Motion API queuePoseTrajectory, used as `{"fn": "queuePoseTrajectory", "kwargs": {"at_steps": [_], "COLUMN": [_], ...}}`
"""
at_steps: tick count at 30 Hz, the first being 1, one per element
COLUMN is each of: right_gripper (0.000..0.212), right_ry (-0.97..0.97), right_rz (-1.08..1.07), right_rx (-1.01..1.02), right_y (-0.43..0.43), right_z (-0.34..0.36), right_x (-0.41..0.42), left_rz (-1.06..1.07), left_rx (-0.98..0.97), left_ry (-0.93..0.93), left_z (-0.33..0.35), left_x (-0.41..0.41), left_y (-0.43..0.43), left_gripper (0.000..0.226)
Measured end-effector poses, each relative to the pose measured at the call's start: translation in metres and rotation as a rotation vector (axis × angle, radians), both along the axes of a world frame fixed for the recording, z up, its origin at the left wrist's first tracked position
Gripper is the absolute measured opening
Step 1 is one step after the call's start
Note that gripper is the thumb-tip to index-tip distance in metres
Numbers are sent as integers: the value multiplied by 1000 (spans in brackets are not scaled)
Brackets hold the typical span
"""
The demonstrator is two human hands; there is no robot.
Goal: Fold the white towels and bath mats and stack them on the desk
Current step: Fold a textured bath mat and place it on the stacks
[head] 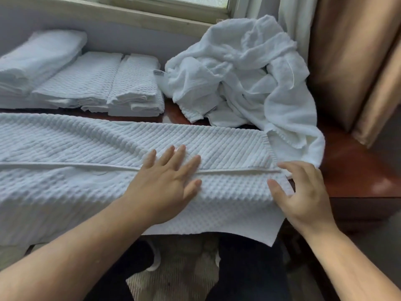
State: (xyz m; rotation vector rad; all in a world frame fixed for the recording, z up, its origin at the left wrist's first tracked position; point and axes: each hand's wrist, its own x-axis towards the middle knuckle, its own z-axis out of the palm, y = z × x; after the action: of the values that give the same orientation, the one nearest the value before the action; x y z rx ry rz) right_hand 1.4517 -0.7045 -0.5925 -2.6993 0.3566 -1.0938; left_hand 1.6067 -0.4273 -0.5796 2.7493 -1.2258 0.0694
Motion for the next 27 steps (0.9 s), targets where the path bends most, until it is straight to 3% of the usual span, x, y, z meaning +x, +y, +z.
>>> {"fn": "queuePoseTrajectory", "kwargs": {"at_steps": [3, 6, 11, 14, 17, 20, 23, 27], "right_gripper": [35, 17, 38, 40, 32, 21, 19, 17], "right_ry": [-154, -116, 133, 233, 206, 70, -83, -210], "right_rz": [-52, -66, -191, -92, 80, 262, 460, 564], "right_rx": [106, 262, 662, 662, 614, 878, 1324, 1582], "right_y": [11, 22, 35, 49, 58, 61, 53, 38], "right_z": [-16, -32, -48, -53, -42, -10, 28, 65], "right_x": [-22, -40, -53, -56, -56, -49, -34, -10], "left_rz": [20, 20, -29, -31, -26, -27, -82, -196], "left_rx": [32, 51, 60, 30, -16, -229, -504, -384], "left_ry": [41, 63, 74, 69, 64, 97, 212, 343], "left_z": [3, 4, 7, 5, 5, 14, 30, 45], "left_x": [0, -1, 5, 4, 1, -3, -10, -28], "left_y": [-4, -5, -2, -1, -1, 2, 7, 8], "left_gripper": [67, 68, 71, 72, 72, 69, 64, 56]}}
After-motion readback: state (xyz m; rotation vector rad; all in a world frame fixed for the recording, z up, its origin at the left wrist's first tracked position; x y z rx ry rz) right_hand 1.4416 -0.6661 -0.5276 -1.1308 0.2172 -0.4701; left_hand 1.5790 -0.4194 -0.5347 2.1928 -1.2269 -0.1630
